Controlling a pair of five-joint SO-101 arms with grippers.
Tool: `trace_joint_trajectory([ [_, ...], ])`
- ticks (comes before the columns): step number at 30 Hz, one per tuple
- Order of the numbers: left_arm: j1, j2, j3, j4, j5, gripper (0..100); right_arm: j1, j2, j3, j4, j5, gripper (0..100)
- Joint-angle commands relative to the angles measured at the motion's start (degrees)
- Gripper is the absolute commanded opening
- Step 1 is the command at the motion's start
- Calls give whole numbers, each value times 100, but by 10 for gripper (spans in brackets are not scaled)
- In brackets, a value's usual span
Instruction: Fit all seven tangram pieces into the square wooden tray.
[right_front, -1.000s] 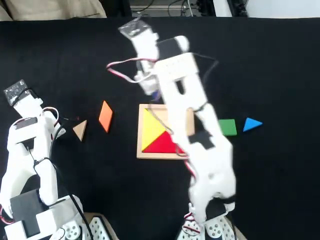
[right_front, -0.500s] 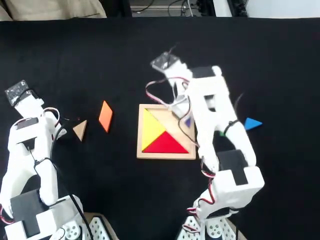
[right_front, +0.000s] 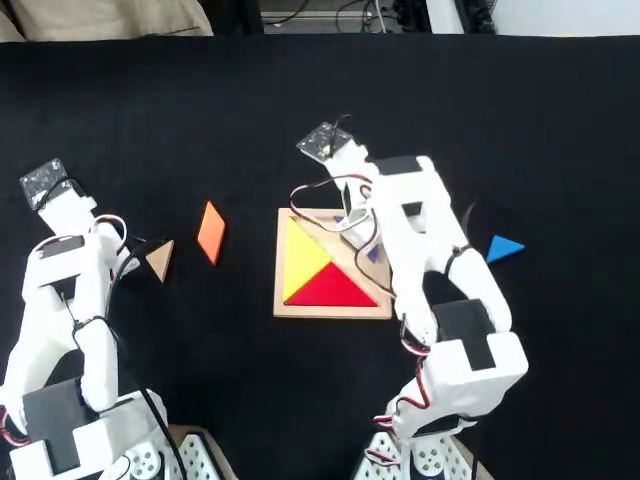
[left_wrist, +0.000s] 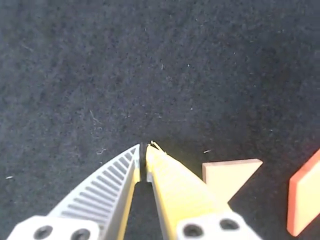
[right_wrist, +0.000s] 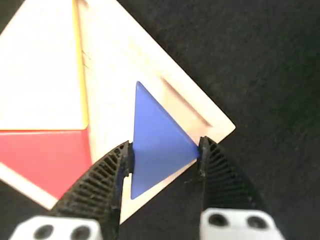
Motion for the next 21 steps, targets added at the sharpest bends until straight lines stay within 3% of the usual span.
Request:
trace_joint_trajectory([
  [1,66,-141,-31,-79,9,32,105,-303,40,-378,26,142],
  [21,57,-141,-31,-79,9,32,211,-295,57,-387,255,162],
])
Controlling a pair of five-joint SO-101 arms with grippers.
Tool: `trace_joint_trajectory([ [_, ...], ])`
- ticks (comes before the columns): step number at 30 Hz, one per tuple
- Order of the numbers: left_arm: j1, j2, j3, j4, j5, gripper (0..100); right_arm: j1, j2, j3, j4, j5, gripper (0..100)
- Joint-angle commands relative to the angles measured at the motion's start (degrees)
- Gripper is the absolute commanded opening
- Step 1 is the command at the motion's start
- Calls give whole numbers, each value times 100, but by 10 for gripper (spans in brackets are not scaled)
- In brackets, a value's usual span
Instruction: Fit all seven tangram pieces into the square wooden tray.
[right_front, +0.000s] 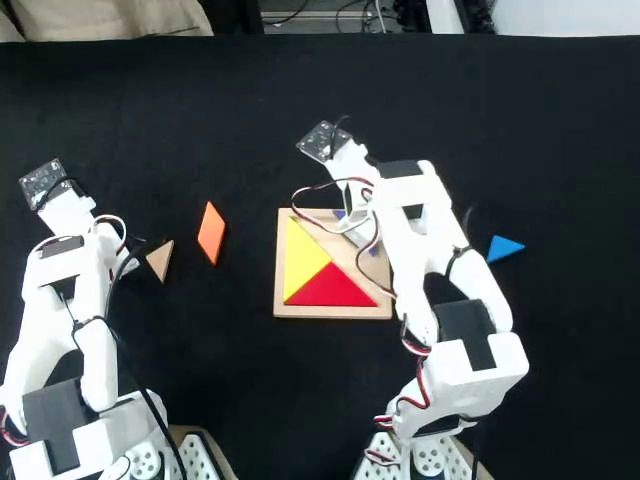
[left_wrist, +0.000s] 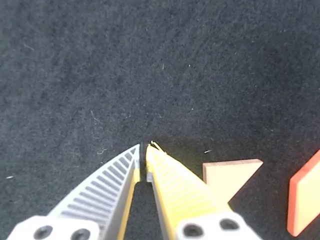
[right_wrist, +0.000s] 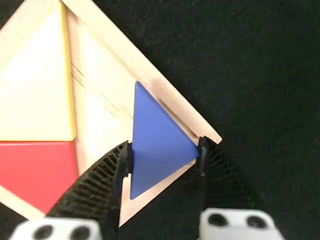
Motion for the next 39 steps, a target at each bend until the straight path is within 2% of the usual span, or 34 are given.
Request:
trace_joint_trajectory([
  [1,57,-141,-31,-79,9,32,229,-295,-31,-9,62,191],
  [4,57,-141,-22,-79,9,32,246,-295,48,-26,-97,278],
  [14,57,-141,-31,-79,9,32,211,-233,40,-141,-132,282],
  [16,57,-141,-31,-79,9,32,158,-312,13,26,-132,247],
  [19,57,-141,-40,-79,9,32,0,-629,40,158,-149,96],
  [21,57,-141,-40,-79,9,32,-70,-813,48,158,-484,5],
  [24,57,-141,-40,-79,9,32,-88,-804,48,132,-897,25],
  [31,66,-141,-40,-79,9,32,-484,40,-198,62,-923,11],
  [39,57,-141,-40,-79,9,32,-378,374,-391,97,-897,11],
])
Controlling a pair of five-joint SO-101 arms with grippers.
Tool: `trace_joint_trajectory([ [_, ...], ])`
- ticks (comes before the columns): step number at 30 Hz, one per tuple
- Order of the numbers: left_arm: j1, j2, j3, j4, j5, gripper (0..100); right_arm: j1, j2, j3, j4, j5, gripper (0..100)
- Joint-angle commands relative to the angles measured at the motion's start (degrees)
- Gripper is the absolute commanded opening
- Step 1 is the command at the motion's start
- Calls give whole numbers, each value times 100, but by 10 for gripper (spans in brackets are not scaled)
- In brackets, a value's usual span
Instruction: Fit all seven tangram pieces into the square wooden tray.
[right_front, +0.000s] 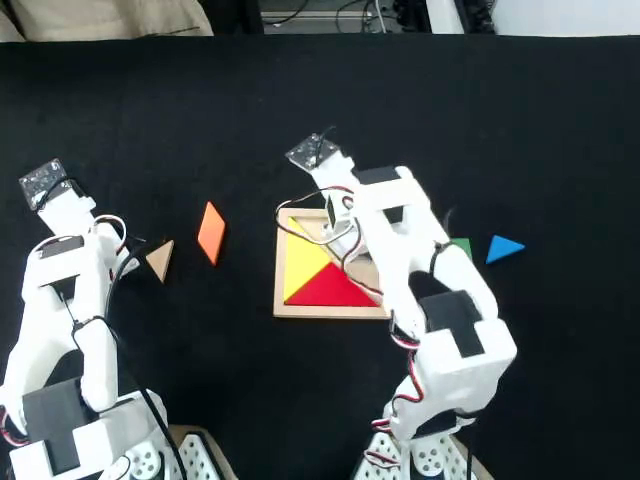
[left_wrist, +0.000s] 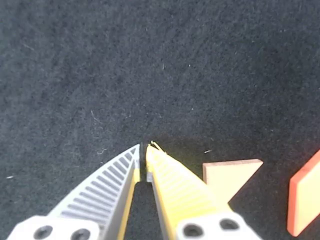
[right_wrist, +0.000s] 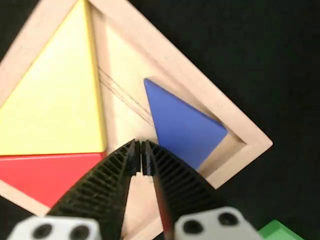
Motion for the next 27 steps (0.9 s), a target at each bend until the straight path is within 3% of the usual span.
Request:
trace_joint_trajectory([
  [1,57,-141,-40,-79,9,32,62,4,-479,-9,-9,11],
  [10,57,-141,-31,-79,9,32,352,-22,-646,-53,-44,11],
  [22,57,-141,-31,-79,9,32,149,-13,-620,-220,-53,11],
  [27,75,-141,-31,-79,9,32,35,-356,-716,246,-53,11],
])
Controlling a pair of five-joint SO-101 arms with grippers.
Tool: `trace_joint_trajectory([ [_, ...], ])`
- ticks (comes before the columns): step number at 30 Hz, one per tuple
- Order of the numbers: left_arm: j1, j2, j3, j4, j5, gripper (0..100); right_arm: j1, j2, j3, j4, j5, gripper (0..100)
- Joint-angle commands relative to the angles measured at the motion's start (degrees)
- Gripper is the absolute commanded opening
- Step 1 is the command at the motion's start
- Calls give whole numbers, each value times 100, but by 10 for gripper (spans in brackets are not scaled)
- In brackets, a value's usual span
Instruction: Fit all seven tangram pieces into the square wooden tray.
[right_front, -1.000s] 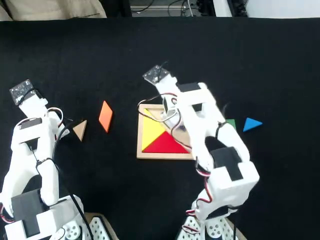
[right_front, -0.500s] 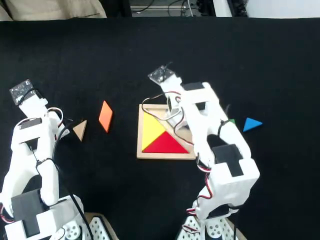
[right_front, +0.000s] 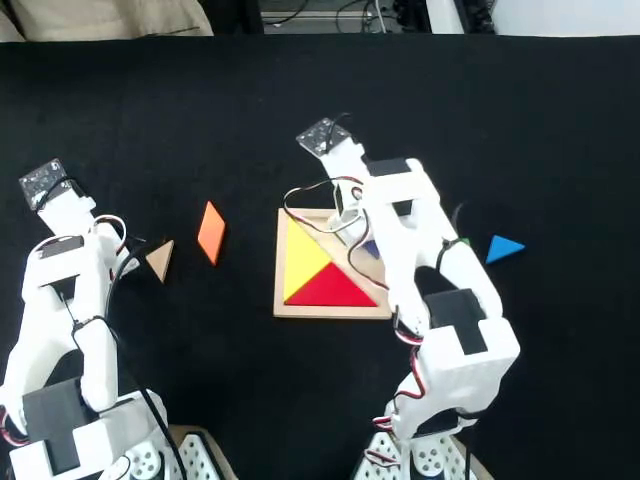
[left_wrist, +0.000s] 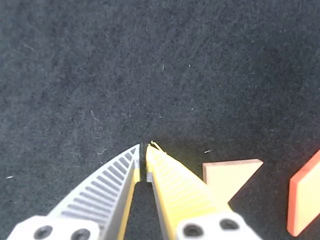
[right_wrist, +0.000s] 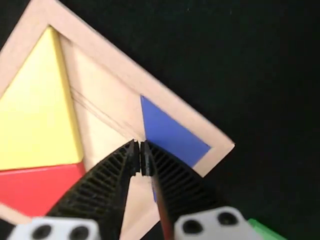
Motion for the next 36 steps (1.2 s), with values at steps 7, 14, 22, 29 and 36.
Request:
trace_joint_trajectory([
  [7,48,-141,-31,-79,18,32,-1037,-1938,-242,624,-448,11],
  [14,-233,-193,-22,-79,62,32,-2382,-1323,-1033,440,-2040,11],
  [22,-690,-202,-40,-70,686,32,-2998,980,-3196,440,-2743,11],
  [29,-787,-202,-48,-70,870,32,-3279,2738,-5209,492,-2743,11],
  [36,-778,-202,-57,-79,870,32,-3279,3811,-6475,1284,-2725,11],
])
